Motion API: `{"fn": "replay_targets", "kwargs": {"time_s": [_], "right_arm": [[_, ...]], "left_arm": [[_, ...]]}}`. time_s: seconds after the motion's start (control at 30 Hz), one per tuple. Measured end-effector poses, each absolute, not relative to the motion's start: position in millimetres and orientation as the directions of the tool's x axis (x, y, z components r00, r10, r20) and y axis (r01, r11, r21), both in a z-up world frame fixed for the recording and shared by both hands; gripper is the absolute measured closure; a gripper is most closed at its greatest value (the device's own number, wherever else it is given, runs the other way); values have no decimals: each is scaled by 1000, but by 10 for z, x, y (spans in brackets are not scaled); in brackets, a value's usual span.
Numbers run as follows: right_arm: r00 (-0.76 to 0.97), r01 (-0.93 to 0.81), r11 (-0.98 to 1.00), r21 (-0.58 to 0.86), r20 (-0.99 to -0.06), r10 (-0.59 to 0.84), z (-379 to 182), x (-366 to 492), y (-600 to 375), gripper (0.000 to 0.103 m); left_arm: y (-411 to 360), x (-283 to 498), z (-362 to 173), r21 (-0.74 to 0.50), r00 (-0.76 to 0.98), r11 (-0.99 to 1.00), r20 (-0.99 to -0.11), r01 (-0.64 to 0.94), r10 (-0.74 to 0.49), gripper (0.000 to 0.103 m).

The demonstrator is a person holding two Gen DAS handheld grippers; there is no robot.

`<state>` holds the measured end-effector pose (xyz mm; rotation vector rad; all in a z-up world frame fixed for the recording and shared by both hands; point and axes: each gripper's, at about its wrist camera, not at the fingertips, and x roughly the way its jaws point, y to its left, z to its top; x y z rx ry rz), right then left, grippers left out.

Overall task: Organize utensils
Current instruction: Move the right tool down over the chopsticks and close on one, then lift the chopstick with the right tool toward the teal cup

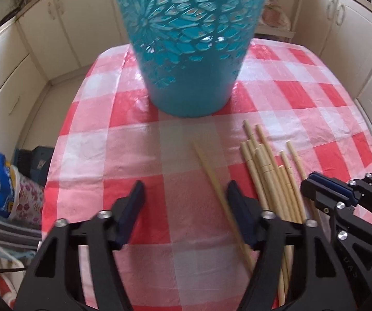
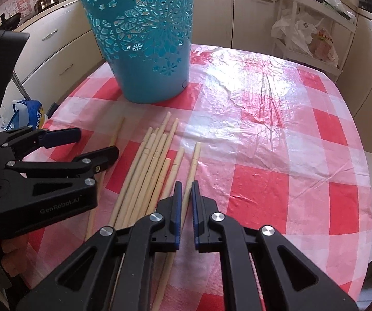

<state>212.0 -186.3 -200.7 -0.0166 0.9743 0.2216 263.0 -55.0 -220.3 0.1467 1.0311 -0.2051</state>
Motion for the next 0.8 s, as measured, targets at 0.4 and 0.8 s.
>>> {"fn": "replay_targets", "kwargs": {"time_s": [0.4, 0.8], "right_arm": [[498, -231, 970, 76, -847, 185, -1995, 2139, -1829, 96], [480, -190, 973, 128, -853, 206, -1985, 2147, -1920, 97]], "left_arm": [[-484, 2585, -2166, -28, 422, 908, -879, 417, -221, 90], [-449, 2603, -2164, -90, 373, 860, -875, 502, -309, 93]]}}
